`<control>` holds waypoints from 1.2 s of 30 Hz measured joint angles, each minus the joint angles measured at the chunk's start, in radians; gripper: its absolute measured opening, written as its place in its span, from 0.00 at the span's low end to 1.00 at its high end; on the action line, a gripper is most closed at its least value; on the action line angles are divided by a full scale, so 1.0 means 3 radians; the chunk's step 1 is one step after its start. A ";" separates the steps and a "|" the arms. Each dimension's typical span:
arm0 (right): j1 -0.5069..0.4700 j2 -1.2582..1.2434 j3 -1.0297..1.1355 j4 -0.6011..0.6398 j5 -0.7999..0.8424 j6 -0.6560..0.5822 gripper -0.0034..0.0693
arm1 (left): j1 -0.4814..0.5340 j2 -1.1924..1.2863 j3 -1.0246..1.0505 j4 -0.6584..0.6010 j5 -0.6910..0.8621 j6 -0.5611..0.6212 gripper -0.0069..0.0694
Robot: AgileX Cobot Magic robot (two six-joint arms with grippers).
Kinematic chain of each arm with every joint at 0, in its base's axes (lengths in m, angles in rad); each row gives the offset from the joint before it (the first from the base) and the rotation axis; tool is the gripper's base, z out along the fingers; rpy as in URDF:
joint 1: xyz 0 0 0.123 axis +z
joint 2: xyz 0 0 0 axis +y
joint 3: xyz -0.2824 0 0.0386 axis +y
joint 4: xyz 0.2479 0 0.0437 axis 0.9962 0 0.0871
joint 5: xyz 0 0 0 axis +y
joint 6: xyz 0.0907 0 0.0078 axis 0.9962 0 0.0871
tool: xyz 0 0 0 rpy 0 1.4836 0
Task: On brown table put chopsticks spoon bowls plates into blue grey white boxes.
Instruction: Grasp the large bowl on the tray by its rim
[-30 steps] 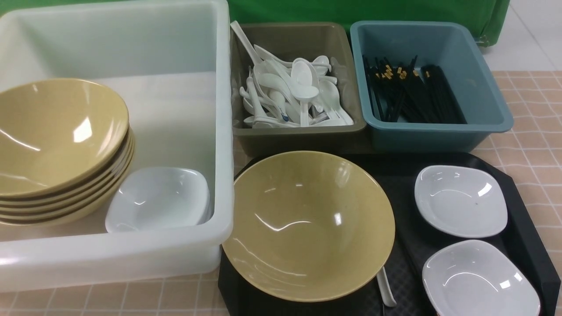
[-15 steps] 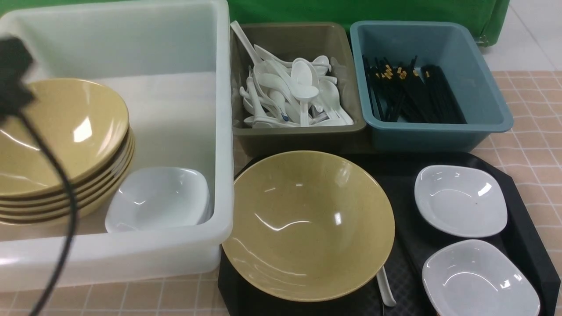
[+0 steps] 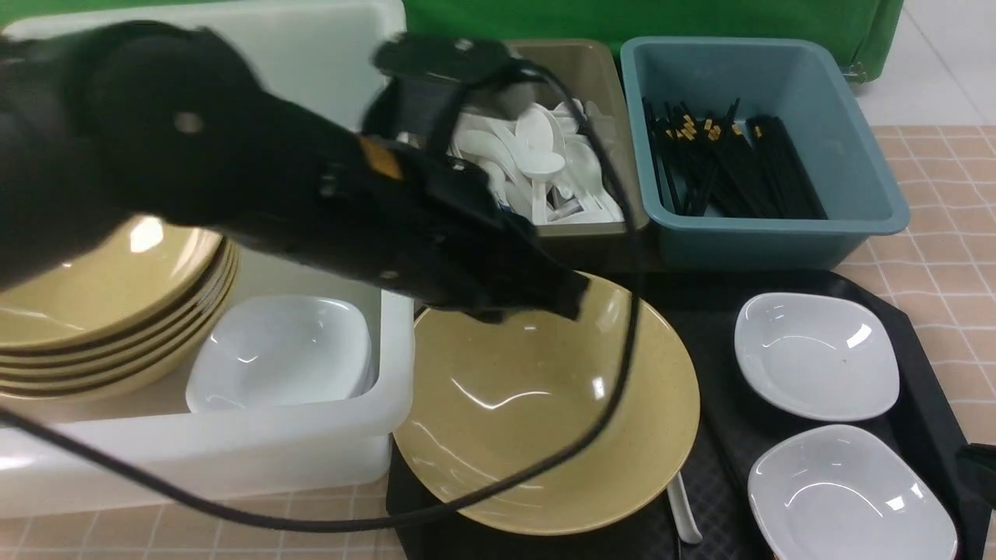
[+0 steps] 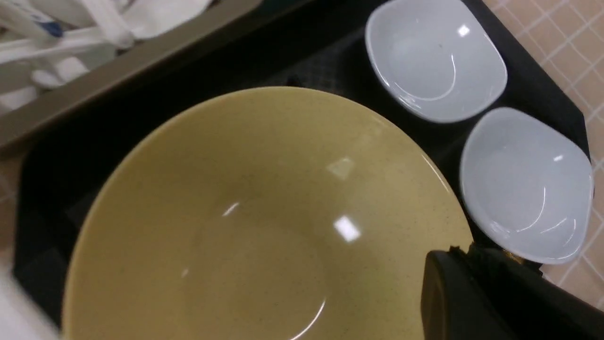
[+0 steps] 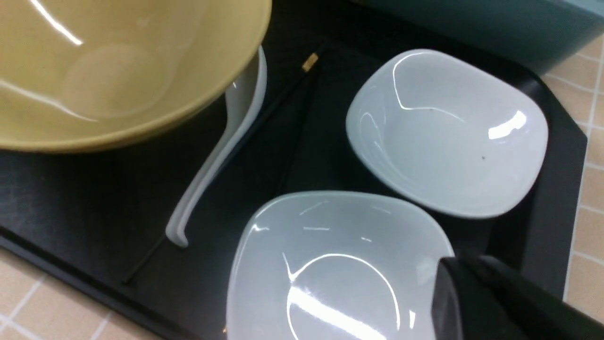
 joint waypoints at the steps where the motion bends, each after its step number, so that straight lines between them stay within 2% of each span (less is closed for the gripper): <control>1: 0.0000 0.0000 0.0000 0.0028 -0.0006 0.0000 0.10 | -0.0062 0.0130 -0.0064 0.0022 0.0004 0.0003 0.10; 5: 0.0006 0.0000 0.0000 0.0061 -0.0020 0.0000 0.10 | -0.0182 0.0571 -0.0210 0.0083 -0.0079 0.0017 0.10; 12: 0.0006 0.0000 0.0000 0.0096 -0.0020 0.0000 0.10 | -0.0191 0.1220 -0.0231 0.0014 -0.0500 0.0021 0.10; 15: 0.0006 0.0000 0.0000 0.0105 -0.0020 0.0000 0.10 | -0.0191 0.1465 -0.0283 -0.0431 -0.0467 0.0023 0.10; 18: 0.0006 0.0000 0.0000 0.0109 -0.0020 0.0000 0.10 | -0.0188 0.1579 -0.0413 -0.0986 -0.0227 0.0220 0.10; 19: 0.0006 0.0000 0.0000 0.0109 -0.0020 0.0000 0.10 | -0.0188 0.1582 -0.0424 -0.1026 -0.0210 0.0272 0.10; 22: 0.0006 0.0000 0.0000 0.0113 -0.0020 0.0000 0.11 | -0.0188 0.1609 -0.0660 -0.1690 0.0082 0.0819 0.10; 25: 0.0006 0.0000 0.0000 0.0116 -0.0020 0.0000 0.11 | -0.0172 0.1612 -0.0940 -0.1886 0.0297 0.1043 0.11; 28: 0.0006 0.0000 0.0000 0.0119 -0.0020 0.0000 0.11 | -0.0116 0.1612 -0.1209 -0.1584 0.0546 0.0992 0.17; 30: 0.0006 0.0000 0.0000 0.0119 -0.0020 0.0000 0.11 | -0.0063 0.1612 -0.1415 -0.0994 0.0779 0.0737 0.24; 31: 0.0006 0.0000 0.0000 0.0119 -0.0020 0.0000 0.11 | -0.0058 0.1612 -0.1432 -0.0994 0.0779 0.0701 0.25; 32: 0.0006 0.0000 0.0000 0.0119 -0.0017 0.0000 0.11 | -0.0022 0.1612 -0.1548 -0.0283 0.0952 0.0381 0.34; 33: 0.0006 0.0000 0.0000 0.0119 -0.0017 0.0000 0.11 | -0.0015 0.1612 -0.1558 -0.0209 0.0967 0.0307 0.36; 34: 0.0006 0.0000 0.0000 0.0119 -0.0017 0.0000 0.11 | -0.0008 0.1612 -0.1600 0.0308 0.1043 0.0092 0.42; 35: 0.0006 0.0000 0.0000 0.0119 -0.0017 0.0000 0.11 | -0.0004 0.1612 -0.1605 0.0447 0.1058 0.0031 0.44; 36: 0.0006 0.0000 0.0000 0.0119 -0.0017 0.0000 0.11 | 0.0006 0.1612 -0.1612 0.0933 0.1104 -0.0170 0.53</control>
